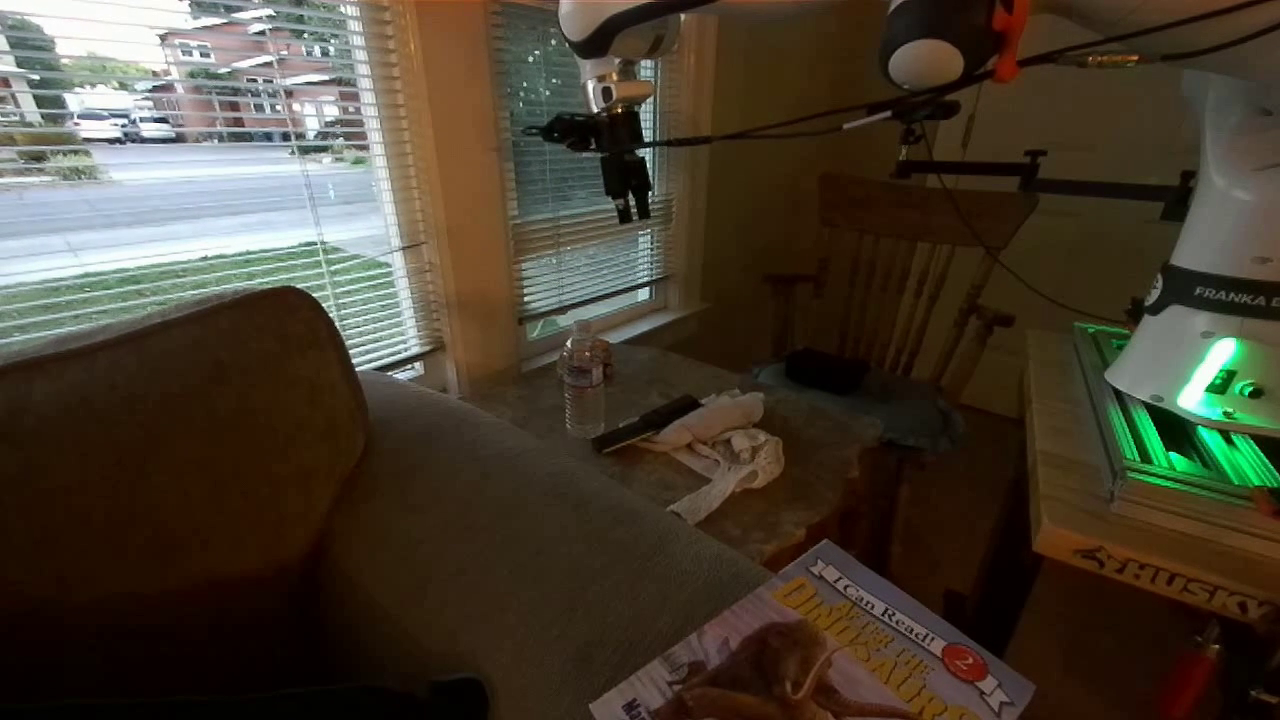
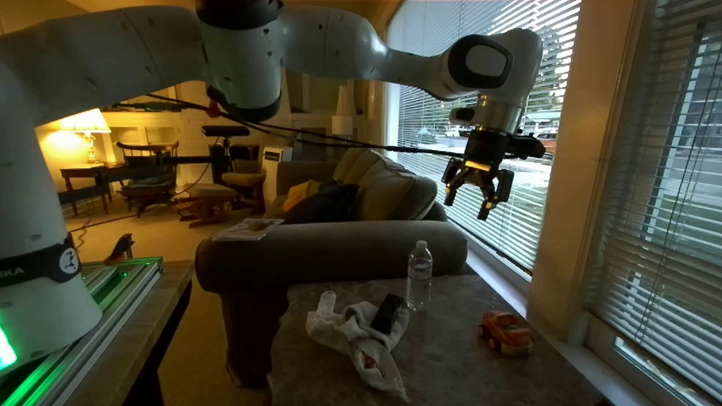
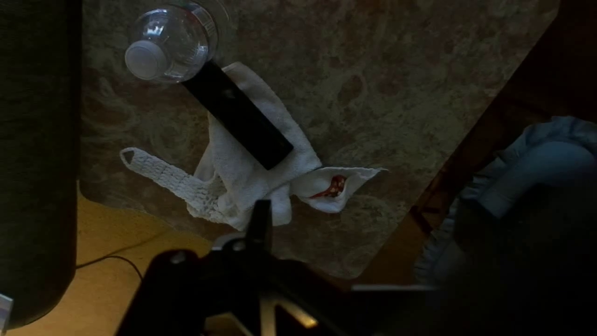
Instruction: Put the grey remote control on the table.
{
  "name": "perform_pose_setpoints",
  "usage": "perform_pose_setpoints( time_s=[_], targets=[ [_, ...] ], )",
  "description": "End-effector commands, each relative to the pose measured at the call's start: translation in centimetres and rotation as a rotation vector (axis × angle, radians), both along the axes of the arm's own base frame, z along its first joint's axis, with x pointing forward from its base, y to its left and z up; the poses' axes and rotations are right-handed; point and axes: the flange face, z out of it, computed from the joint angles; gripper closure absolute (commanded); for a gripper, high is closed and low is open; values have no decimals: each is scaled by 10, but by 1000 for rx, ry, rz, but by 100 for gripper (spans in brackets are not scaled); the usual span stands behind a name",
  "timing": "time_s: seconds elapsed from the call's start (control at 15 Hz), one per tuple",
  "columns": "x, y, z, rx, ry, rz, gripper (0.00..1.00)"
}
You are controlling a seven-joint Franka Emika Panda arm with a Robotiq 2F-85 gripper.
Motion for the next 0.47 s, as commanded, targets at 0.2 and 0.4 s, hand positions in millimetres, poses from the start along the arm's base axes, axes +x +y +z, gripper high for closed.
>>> perform_pose_setpoints(
  time_s=[0.2,0.4],
  targets=[
    [0,-4,-1,1,2,-1,0],
    [0,-4,-1,1,2,-1,0]
  ],
)
